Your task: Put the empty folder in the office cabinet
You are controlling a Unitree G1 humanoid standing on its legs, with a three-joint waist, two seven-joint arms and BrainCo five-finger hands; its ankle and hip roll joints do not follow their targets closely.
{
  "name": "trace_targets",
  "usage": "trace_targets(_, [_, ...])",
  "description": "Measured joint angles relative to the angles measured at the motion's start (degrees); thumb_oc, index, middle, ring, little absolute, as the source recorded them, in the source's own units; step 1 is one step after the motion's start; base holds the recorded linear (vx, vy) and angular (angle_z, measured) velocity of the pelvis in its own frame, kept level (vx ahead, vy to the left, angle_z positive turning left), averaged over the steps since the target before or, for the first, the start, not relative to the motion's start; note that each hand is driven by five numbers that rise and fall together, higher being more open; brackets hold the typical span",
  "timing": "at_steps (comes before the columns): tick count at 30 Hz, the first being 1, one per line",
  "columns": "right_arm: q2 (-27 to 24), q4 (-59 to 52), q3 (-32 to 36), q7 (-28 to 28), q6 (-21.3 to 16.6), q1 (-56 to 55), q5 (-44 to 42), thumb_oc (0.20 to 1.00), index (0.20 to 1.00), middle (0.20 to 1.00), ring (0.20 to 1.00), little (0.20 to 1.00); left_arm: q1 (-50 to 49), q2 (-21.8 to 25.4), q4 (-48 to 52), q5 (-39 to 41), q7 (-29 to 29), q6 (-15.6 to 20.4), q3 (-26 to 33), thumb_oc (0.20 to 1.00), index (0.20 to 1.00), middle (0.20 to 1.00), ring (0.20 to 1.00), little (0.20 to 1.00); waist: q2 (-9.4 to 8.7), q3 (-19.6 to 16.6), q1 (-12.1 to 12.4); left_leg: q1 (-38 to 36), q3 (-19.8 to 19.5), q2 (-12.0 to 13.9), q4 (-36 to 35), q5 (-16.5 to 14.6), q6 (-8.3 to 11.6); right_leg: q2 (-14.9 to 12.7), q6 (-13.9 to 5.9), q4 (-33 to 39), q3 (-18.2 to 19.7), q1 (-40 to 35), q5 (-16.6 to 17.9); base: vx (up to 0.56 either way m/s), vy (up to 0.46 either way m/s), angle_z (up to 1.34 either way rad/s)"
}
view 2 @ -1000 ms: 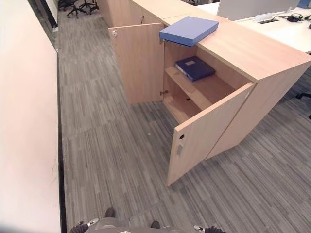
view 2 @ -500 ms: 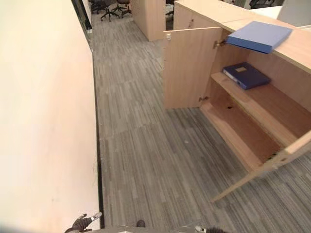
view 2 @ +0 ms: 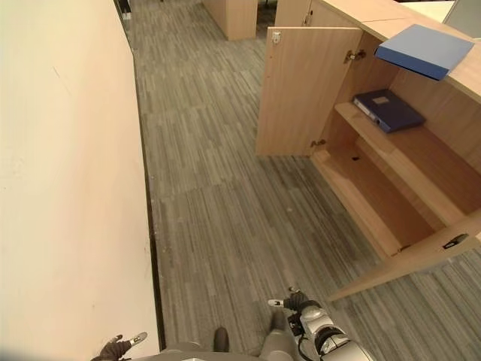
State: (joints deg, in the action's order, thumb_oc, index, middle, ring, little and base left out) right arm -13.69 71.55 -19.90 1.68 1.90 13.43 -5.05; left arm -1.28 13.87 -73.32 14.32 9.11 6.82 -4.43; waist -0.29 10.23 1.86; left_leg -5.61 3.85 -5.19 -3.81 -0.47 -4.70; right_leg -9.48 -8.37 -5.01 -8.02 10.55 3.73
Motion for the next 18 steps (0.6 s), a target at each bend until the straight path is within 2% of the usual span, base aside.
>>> trace_targets(3, [-0.3,-0.3,0.1,0.2,0.0,0.2,0.0,1.000,1.000,1.000,1.000,1.000,1.0,0.0,0.3,-0.2,0.0,0.0,0.0,1.000,1.000,1.000,1.000,1.000,-0.79,0.6,-0.7,0.0,-1.4,0.5,-0.5,0.3,0.73,0.2,-0.24,3.7,-1.5,-0.5,2.4,0.20,-0.163,0.26])
trace_targets(5, [-0.4,-1.5,0.0,0.3,0.0,0.6,0.0,1.000,1.000,1.000,1.000,1.000,0.5,-0.2,1.3,-0.2,0.0,0.0,0.0,1.000,1.000,1.000,1.000,1.000,-0.33,0.9,-0.6,-1.7,-1.3,1.5,-1.2,-0.3,2.62,0.4,1.07,4.5,-4.3,-2.0,6.0,0.27,-0.244,-0.06])
trace_targets(6, [-0.6,-2.2,-0.1,0.2,-0.2,0.7,0.0,1.000,1.000,1.000,1.000,1.000,0.6,-0.3,1.3,-0.1,0.1,0.0,0.1,1.000,1.000,1.000,1.000,1.000,0.02,1.1,-0.9,-1.8,-1.4,2.3,-0.9,-0.8,3.32,1.1,2.15,4.7,-4.7,-2.7,6.3,0.38,-0.356,-0.02])
trace_targets(7, [-1.1,-2.9,-0.1,0.1,-0.3,1.1,0.0,1.000,1.000,1.000,1.000,1.000,0.5,-0.4,1.3,-0.1,0.1,0.0,0.2,1.000,1.000,1.000,1.000,1.000,0.97,1.1,-1.4,-1.9,-1.6,4.3,0.2,-1.6,4.68,3.0,3.60,4.7,-5.4,-3.8,5.2,0.30,-0.306,0.12])
trace_targets(9, [-1.6,-3.1,-0.2,-0.2,-0.3,0.8,0.0,1.000,1.000,1.000,1.000,1.000,0.6,-0.2,1.4,-0.1,0.1,0.0,0.3,1.000,1.000,1.000,1.000,1.000,0.90,0.9,-1.3,-2.2,-2.1,5.6,1.7,-2.4,5.44,4.3,6.15,4.6,-6.1,-5.0,4.8,0.27,-0.332,0.14])
trace_targets(10, [-2.6,-3.6,0.1,-0.2,-0.4,0.6,0.0,1.000,1.000,1.000,1.000,1.000,1.0,-0.5,1.1,-0.1,0.0,0.0,0.2,1.000,1.000,1.000,1.000,1.000,0.96,0.9,-1.6,-1.4,-2.9,6.9,4.9,-3.2,6.74,5.4,6.38,4.7,-6.9,-6.3,2.8,0.19,-0.321,0.20])
trace_targets(11, [-2.9,-3.7,0.1,-0.2,-0.4,0.4,0.0,1.000,1.000,1.000,1.000,1.000,1.5,-0.5,1.1,-0.1,0.0,0.0,0.3,1.000,1.000,1.000,1.000,1.000,0.40,1.1,-1.6,-0.9,-3.0,6.9,6.8,-3.7,7.03,5.2,7.07,5.1,-7.4,-7.0,3.2,0.13,-0.333,0.35])
trace_targets(13, [-3.3,-3.5,0.0,-0.4,-0.3,-0.1,0.0,1.000,1.000,1.000,1.000,1.000,2.1,-0.5,1.1,-0.1,-0.1,0.0,0.4,1.000,1.000,1.000,1.000,1.000,-2.40,1.2,-1.3,4.1,-2.2,6.9,20.2,-4.5,8.48,5.0,8.29,6.0,-8.4,-9.4,1.6,0.07,-0.300,0.21])
trace_targets(14, [-3.4,-3.4,0.1,-0.4,-0.5,-0.3,0.0,1.000,1.000,1.000,1.000,1.000,2.0,-0.5,1.1,-0.1,0.0,0.0,0.0,1.000,1.000,1.000,1.000,1.000,-3.38,1.4,-0.7,9.0,-3.0,8.0,31.8,-4.0,9.32,6.4,9.64,5.9,-8.5,-10.9,-0.1,0.09,-0.255,-0.02])
trace_targets(15, [-3.3,-3.3,-0.1,-0.4,-0.4,-0.4,0.0,1.000,1.000,1.000,1.000,1.000,2.3,-0.4,1.3,-0.1,0.0,-0.1,0.0,1.000,1.000,1.000,1.000,1.000,-3.85,1.4,-0.4,11.7,-2.6,8.8,37.3,-3.5,9.89,6.7,10.23,5.8,-8.6,-11.1,-0.5,0.07,-0.154,-0.14])
trace_targets(16, [-3.3,-3.2,-0.5,-0.4,-0.4,-0.8,0.0,1.000,1.000,1.000,1.000,1.000,1.8,-0.5,1.2,-0.1,0.0,-0.1,0.0,1.000,1.000,1.000,1.000,1.000,-4.28,1.2,0.8,14.1,-2.9,10.3,42.7,-1.2,10.71,8.1,12.31,5.1,-8.0,-12.0,-1.5,0.15,-0.163,-0.17])
trace_targets(17, [-3.2,-2.5,-1.5,-0.4,-0.3,-1.1,0.0,1.000,1.000,1.000,1.000,1.000,1.8,-0.4,1.2,-0.1,0.0,-0.3,0.0,1.000,1.000,1.000,1.000,1.000,-5.22,0.9,0.6,15.2,-2.8,11.0,45.9,-1.0,10.41,8.7,12.87,5.1,-8.5,-12.1,-1.8,0.17,-0.124,-0.12])
trace_targets(18, [-3.2,-1.7,-2.1,-0.4,-0.3,-1.0,0.1,1.000,1.000,1.000,1.000,1.000,1.6,-0.3,1.3,-0.1,0.0,-0.4,0.1,1.000,1.000,1.000,1.000,1.000,-5.62,0.8,1.0,16.0,-2.7,11.1,45.8,-1.3,10.23,8.9,13.77,4.6,-8.2,-12.6,-2.9,0.24,-0.152,0.14])
